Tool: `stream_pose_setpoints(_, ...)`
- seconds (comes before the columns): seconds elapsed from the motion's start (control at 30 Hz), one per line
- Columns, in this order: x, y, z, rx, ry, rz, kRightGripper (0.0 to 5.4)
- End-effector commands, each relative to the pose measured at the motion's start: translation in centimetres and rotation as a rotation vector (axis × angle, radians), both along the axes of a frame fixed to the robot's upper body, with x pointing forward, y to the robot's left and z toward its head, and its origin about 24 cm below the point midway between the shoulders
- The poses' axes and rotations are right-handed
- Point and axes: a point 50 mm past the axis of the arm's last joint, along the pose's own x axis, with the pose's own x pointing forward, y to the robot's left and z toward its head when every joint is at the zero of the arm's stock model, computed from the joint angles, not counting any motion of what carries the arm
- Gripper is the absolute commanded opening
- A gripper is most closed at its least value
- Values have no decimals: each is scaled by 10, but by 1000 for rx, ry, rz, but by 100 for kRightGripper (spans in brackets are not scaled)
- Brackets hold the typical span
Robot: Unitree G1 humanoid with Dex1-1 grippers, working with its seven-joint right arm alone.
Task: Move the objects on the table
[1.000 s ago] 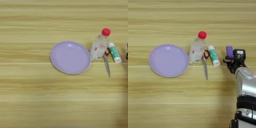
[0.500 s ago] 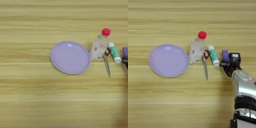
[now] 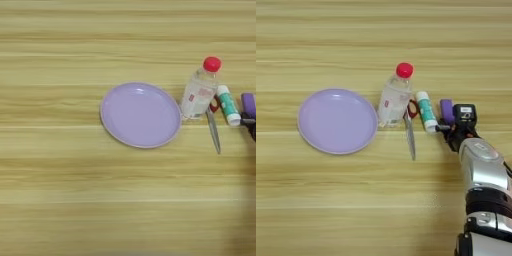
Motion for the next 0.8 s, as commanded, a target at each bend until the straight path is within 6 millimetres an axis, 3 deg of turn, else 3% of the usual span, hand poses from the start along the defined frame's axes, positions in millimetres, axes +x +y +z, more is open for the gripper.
stream_pose_setpoints(0.03,15,-6,34,-59,-109,10,143)
stream_pose_setpoints(0.43,15,-5,35,-60,-115,12,278)
stream_pose_setpoints(0.8,14,-6,40,-73,-137,5,450)
